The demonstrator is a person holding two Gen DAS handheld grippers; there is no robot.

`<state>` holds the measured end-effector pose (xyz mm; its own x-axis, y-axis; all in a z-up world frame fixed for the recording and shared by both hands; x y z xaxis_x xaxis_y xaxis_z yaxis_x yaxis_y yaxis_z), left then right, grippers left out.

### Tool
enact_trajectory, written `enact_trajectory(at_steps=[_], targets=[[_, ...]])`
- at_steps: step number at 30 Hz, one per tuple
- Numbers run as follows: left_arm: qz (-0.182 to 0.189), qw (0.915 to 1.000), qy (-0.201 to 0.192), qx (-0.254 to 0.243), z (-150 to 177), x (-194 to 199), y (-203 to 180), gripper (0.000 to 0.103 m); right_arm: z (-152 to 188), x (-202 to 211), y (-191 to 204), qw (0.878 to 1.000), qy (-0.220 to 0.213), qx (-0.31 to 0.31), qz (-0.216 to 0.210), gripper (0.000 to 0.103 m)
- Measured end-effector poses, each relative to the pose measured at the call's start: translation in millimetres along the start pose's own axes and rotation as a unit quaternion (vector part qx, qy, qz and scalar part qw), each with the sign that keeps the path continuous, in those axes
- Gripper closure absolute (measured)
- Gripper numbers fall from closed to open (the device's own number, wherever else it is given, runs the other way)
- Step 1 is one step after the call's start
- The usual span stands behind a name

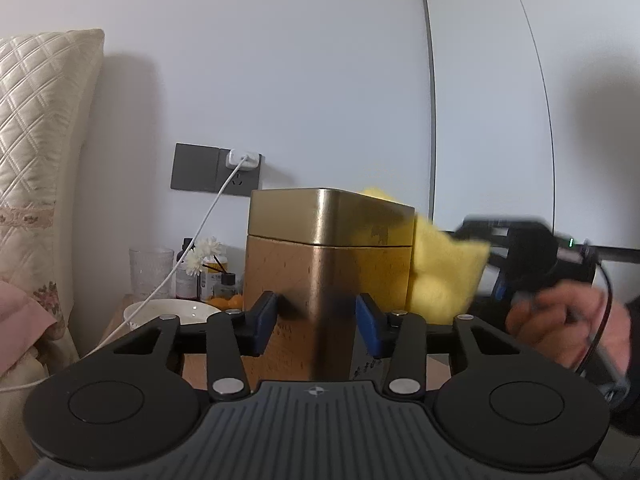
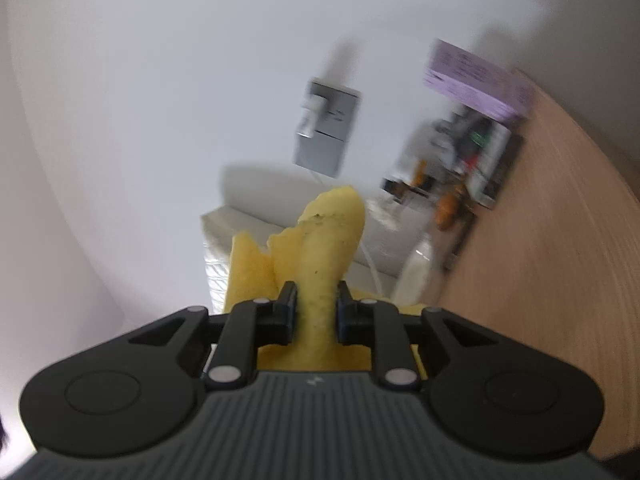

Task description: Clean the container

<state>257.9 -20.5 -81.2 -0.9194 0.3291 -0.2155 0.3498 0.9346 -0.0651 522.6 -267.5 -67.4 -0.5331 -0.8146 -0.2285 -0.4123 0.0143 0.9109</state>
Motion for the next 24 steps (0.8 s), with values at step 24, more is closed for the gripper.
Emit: enact_trajectory(at_steps=[24], targets=[[-0.028, 0.9995, 0.011, 0.007, 17.3, 3.8, 3.8, 0.059, 9.3, 5.7, 4.6, 0.999, -0.016, 0.024, 0.023, 0.082]])
Point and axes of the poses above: each gripper's, at about its wrist camera, not at the fingertips, and x roughly against the way its jaws point, y to its left, z to its underside, the point moved 9 cm from there along -x, roughly the way its jaws point, and after that the axes turned 13 degrees about -y, right-handed, at the moved point
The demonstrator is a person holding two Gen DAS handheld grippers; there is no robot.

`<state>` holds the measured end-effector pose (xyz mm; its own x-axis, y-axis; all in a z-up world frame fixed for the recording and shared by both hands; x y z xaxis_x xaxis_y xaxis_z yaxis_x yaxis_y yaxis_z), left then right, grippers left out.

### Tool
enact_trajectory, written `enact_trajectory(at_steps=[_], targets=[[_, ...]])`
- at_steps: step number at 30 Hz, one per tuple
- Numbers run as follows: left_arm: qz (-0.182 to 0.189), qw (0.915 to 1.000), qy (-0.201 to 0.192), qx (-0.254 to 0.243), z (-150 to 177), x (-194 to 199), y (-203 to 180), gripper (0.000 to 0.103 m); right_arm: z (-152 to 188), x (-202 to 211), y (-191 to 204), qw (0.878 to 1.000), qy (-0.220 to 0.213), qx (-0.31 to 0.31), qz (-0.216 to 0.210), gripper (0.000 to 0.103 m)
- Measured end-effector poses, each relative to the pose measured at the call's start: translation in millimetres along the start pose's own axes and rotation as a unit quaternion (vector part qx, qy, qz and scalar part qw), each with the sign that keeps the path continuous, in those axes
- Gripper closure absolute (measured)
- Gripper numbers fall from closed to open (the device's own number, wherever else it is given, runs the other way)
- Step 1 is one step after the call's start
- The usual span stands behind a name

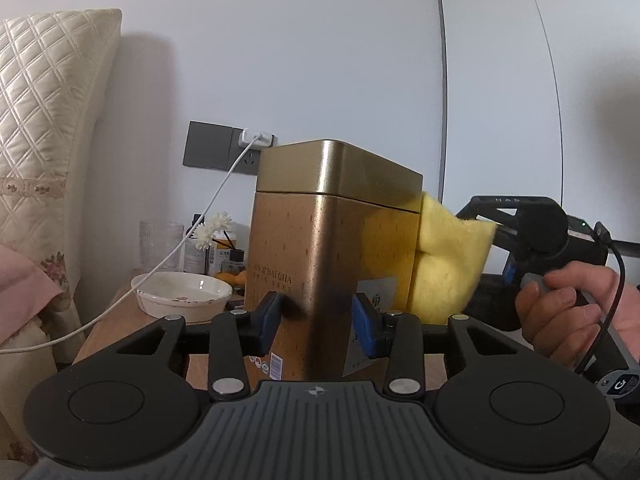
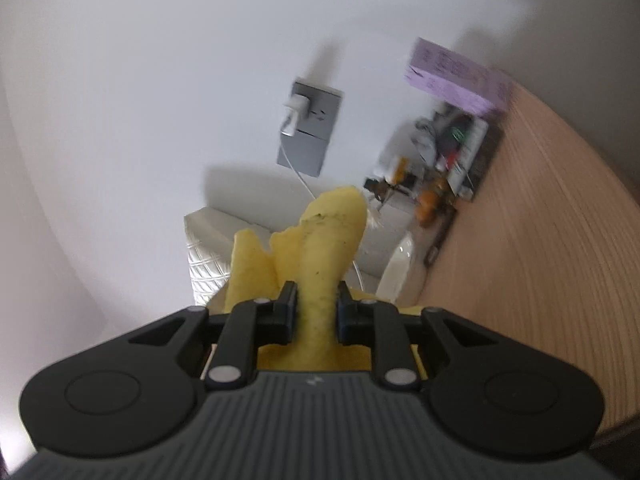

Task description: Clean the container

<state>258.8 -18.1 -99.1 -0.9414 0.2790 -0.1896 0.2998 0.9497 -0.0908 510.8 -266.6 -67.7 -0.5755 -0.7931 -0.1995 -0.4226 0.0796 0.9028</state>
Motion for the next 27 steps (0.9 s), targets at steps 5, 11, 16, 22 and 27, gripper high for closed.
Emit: enact_trajectory(at_steps=[5, 11, 16, 22, 27], targets=[[-0.001, 1.0000, -0.003, -0.007, 1.3, 0.7, -1.1, 0.059, 10.5, 3.6, -22.4, 0.999, 0.002, -0.009, 0.035, 0.082], [-0.007, 0.9999, -0.007, -0.006, -0.6, 1.2, 1.0, 0.059, 13.4, 4.8, -19.9, 0.999, 0.000, -0.027, 0.028, 0.082], [-0.009, 0.9998, -0.010, -0.010, 0.6, 0.1, 0.5, 0.059, 5.7, -2.3, -5.7, 1.000, -0.003, -0.012, 0.008, 0.082], [-0.021, 0.9995, -0.021, -0.007, 0.4, 3.0, 5.7, 0.056, 21.4, 4.8, -30.2, 0.998, -0.004, -0.044, 0.036, 0.082], [-0.020, 0.9994, -0.027, 0.000, -0.1, 3.9, 7.0, 0.056, 11.5, -3.6, -9.6, 0.999, -0.006, -0.034, 0.002, 0.082]])
Point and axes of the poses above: each gripper's, at about its wrist camera, not at the fingertips, and x roughly against the way its jaws point, y to its left, z to its underside, the point moved 9 cm from there along -x, roughly the way its jaws point, and after that the axes turned 13 degrees about -y, right-handed, at the moved point
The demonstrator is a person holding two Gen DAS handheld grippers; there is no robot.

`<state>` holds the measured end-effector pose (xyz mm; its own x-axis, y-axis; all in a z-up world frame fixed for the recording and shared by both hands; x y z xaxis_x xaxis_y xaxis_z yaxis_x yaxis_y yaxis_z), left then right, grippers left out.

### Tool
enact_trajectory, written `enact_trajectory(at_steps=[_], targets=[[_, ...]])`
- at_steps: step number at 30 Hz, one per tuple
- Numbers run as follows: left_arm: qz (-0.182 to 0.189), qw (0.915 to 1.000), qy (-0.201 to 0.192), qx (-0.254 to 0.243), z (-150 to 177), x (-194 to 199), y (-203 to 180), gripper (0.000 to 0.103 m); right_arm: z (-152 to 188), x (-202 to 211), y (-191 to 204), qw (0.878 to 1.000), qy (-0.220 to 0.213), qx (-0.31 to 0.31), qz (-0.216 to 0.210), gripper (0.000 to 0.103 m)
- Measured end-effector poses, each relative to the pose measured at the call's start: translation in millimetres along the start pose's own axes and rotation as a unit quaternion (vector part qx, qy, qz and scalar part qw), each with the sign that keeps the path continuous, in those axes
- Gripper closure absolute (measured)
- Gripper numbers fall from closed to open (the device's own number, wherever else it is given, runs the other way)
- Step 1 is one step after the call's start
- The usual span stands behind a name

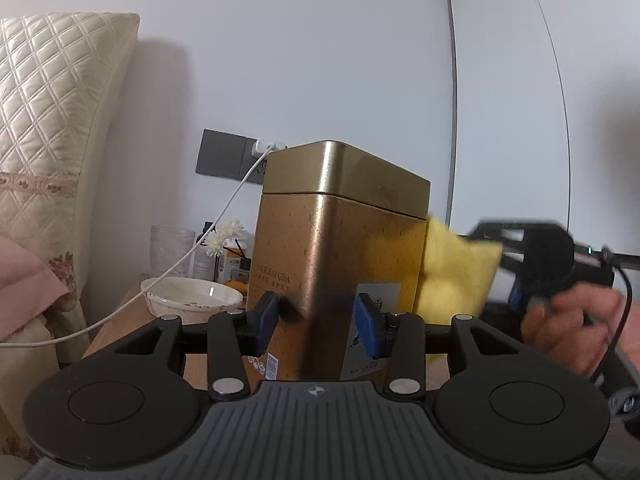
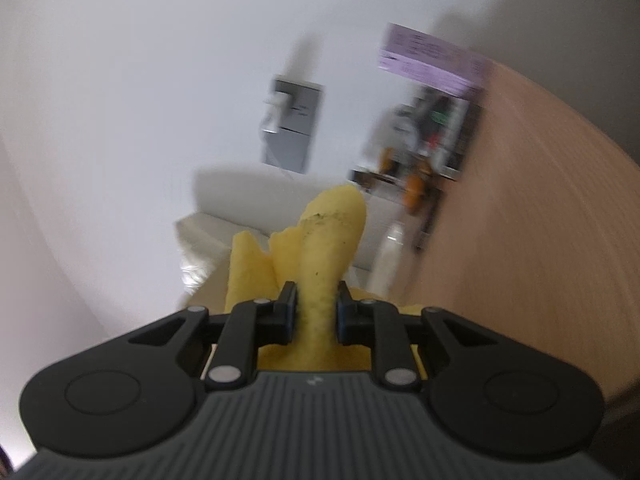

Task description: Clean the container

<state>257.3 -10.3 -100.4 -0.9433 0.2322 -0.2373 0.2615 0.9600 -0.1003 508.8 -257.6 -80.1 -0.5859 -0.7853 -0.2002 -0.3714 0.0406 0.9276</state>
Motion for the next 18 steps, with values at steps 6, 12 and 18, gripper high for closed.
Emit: enact_trajectory(at_steps=[6, 12, 18], targets=[[-0.006, 1.0000, -0.002, -0.005, -0.3, -1.1, -0.3, 0.056, 2.2, -2.1, -4.7, 1.000, -0.002, 0.007, 0.007, 0.082], [-0.014, 0.9998, -0.009, -0.012, -1.1, -1.5, 3.5, 0.056, 9.8, 7.3, -11.3, 1.000, 0.012, 0.014, 0.024, 0.082], [-0.015, 0.9998, -0.007, -0.012, 0.3, -0.8, 2.3, 0.054, 9.0, 4.9, -6.7, 1.000, 0.012, 0.024, 0.013, 0.082]])
Point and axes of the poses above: each gripper's, at about its wrist camera, not at the fingertips, and x roughly against the way its jaws point, y to its left, z to its underside, the point moved 9 cm from there along -x, roughly the way its jaws point, and after that the axes turned 13 degrees about -y, right-handed, at the moved point
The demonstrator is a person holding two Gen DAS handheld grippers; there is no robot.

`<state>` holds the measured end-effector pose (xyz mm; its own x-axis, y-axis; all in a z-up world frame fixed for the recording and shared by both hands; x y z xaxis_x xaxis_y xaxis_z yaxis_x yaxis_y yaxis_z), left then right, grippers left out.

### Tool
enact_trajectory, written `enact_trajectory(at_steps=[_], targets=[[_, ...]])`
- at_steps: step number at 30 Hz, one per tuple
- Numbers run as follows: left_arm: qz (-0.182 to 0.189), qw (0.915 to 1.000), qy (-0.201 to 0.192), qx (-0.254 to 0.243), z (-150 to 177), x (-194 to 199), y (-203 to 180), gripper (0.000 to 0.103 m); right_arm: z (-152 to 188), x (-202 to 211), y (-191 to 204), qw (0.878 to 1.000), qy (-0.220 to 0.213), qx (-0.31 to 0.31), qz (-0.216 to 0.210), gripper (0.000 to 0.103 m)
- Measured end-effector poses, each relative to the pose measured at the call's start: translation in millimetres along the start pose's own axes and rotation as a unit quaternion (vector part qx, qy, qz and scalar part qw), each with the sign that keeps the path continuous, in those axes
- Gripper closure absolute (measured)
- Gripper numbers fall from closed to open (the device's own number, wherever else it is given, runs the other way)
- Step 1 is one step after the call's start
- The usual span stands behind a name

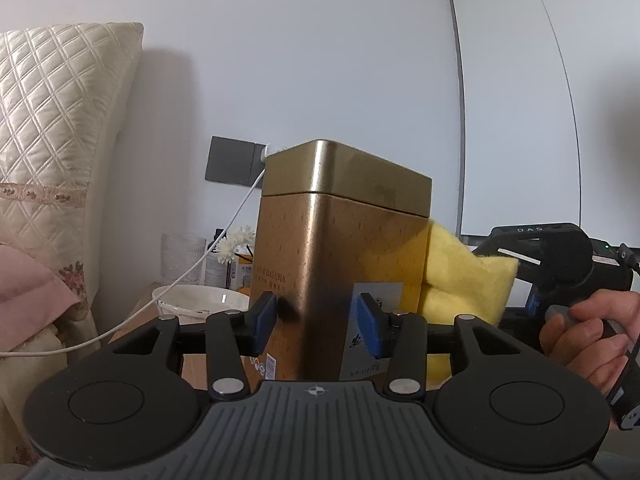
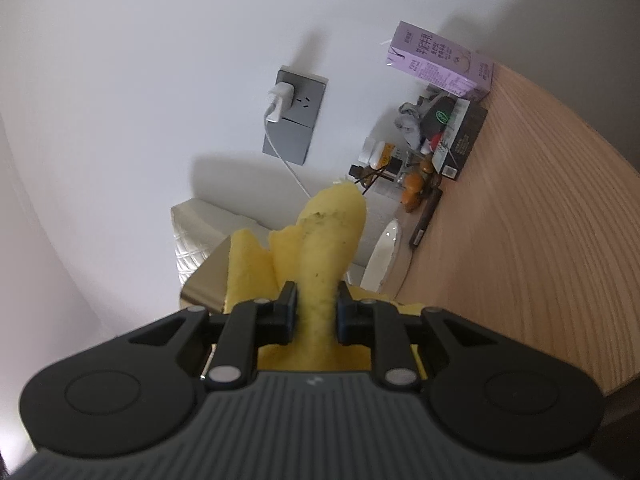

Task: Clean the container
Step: 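Hold the gold tin with the left gripper while the right gripper wipes another side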

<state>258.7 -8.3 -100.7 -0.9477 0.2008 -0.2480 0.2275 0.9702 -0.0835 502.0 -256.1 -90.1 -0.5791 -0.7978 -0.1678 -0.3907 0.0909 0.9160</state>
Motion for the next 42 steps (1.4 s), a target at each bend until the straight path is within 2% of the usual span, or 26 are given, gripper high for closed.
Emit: enact_trajectory(at_steps=[4, 7, 10, 16, 22, 27, 30, 35, 38, 42], targets=[[0.000, 1.0000, 0.001, 0.005, 0.4, 0.5, 0.2, 0.049, 5.2, 2.7, -5.1, 1.000, 0.006, -0.013, -0.003, 0.082], [0.011, 0.9998, 0.001, 0.014, -0.1, 0.8, 0.0, 0.033, 9.3, 4.4, 3.9, 1.000, 0.017, -0.009, -0.014, 0.082], [0.009, 0.9999, -0.001, 0.011, 0.2, 0.7, 0.3, 0.032, 11.1, 5.1, 16.9, 0.999, 0.025, -0.001, -0.031, 0.082], [0.013, 0.9998, -0.003, 0.015, 0.7, 0.2, 2.6, 0.032, 16.9, 7.2, -3.0, 0.999, 0.028, -0.016, 0.006, 0.082], [0.009, 0.9998, -0.004, 0.016, 0.7, 0.0, 5.1, 0.032, 17.7, 9.7, 14.4, 0.999, 0.030, -0.022, -0.037, 0.082], [0.006, 0.9999, -0.015, -0.001, -2.2, 2.3, 1.5, 0.028, 17.2, 12.3, 3.9, 0.999, 0.035, -0.022, -0.019, 0.082], [-0.004, 0.9995, -0.026, -0.017, -6.7, 8.3, -1.9, 0.025, 5.2, 9.4, 4.4, 0.999, 0.022, -0.020, -0.020, 0.082], [-0.014, 0.9990, -0.036, -0.022, -13.4, 14.6, -9.4, 0.025, -38.4, -23.2, 20.8, 0.999, -0.004, -0.002, -0.045, 0.082], [-0.013, 0.9986, -0.036, -0.036, -13.8, 13.5, -15.6, 0.026, -48.7, -52.0, 28.5, 0.998, 0.015, 0.015, -0.059, 0.082], [-0.003, 0.9980, -0.036, -0.053, -11.6, 12.6, -26.0, 0.026, -38.3, -79.1, 28.0, 0.995, 0.057, 0.021, -0.074, 0.082]])
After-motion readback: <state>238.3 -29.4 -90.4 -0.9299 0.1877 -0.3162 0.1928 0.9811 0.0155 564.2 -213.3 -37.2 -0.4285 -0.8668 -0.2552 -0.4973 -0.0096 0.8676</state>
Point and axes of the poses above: each gripper's, at about its wrist camera, not at the fingertips, and x roughly against the way its jaws point, y to its left, z to its underside, the point moved 9 cm from there along -x, roughly the way its jaws point, and after that the axes turned 13 degrees about -y, right-handed, at the moved point
